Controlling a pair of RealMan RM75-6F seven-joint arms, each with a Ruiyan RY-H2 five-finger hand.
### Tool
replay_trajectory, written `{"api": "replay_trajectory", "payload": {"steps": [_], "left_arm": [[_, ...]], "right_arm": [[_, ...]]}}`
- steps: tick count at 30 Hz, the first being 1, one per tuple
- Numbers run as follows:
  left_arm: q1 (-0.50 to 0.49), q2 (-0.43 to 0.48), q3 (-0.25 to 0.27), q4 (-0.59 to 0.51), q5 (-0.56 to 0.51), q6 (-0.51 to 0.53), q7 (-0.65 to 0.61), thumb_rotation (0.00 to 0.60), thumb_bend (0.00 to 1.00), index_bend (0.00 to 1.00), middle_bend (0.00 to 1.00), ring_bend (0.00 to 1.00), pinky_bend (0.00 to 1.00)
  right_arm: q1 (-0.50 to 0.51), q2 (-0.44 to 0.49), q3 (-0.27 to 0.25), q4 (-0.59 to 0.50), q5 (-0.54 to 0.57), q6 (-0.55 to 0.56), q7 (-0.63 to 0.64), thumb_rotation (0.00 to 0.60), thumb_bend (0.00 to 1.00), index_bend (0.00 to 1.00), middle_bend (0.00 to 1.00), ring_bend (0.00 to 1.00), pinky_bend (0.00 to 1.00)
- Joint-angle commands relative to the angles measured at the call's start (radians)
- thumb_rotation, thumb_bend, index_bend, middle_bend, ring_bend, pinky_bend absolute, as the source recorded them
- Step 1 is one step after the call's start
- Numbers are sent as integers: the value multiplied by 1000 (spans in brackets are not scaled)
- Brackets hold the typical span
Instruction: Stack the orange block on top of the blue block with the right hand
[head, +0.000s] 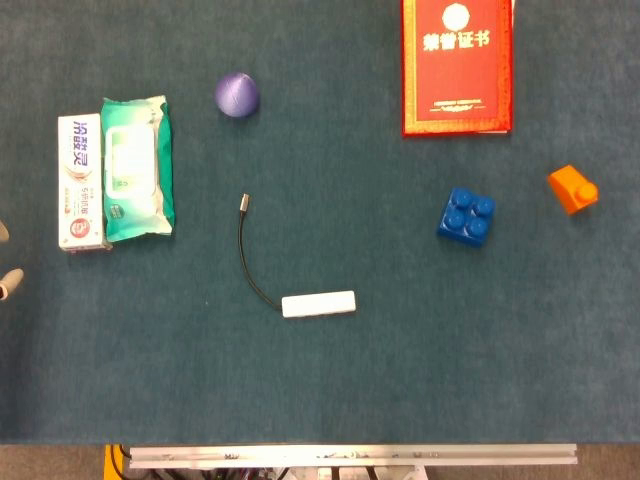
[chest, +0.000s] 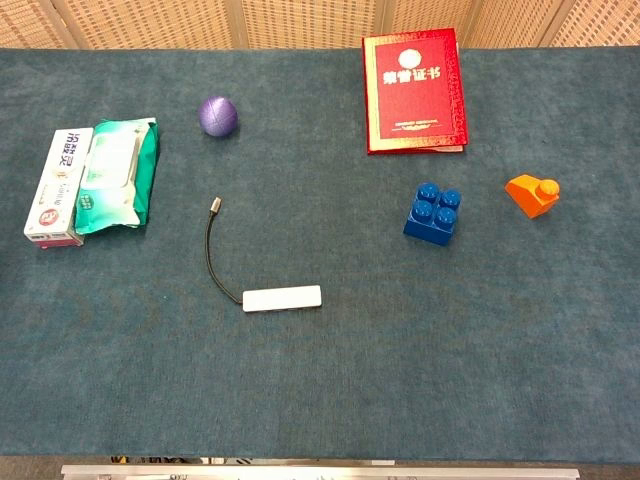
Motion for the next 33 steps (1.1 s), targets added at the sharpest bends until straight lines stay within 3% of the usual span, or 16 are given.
{"api": "replay_trajectory", "payload": {"steps": [1, 14, 18, 21, 33], "left_arm": [[-1, -2, 2, 2, 5, 2, 0, 600, 42, 501, 581, 499, 558], [-1, -4, 0, 13, -8, -5, -27, 600, 42, 462, 585, 502, 548], [5, -7, -5, 18, 2, 21, -24, 600, 42, 469, 608, 529, 363], [10, -1, 2, 11, 6, 23, -20, 600, 42, 477, 615, 531, 329], [16, 62, 11, -62, -50, -18, 29, 600, 42, 477, 611, 501, 438]], "right_arm": [[1, 1, -1, -2, -6, 0, 6, 600, 0, 250, 239, 114, 188], [37, -61, 21, 44, 21, -33, 8, 600, 0, 253, 239, 114, 188], [65, -103, 32, 66, 13, -40, -17, 600, 0, 253, 239, 114, 188], [95, -131, 40, 78, 11, -60, -47, 600, 0, 253, 239, 114, 188], [207, -229, 69, 138, 21, -137, -150, 600, 0, 253, 239, 114, 188]]}}
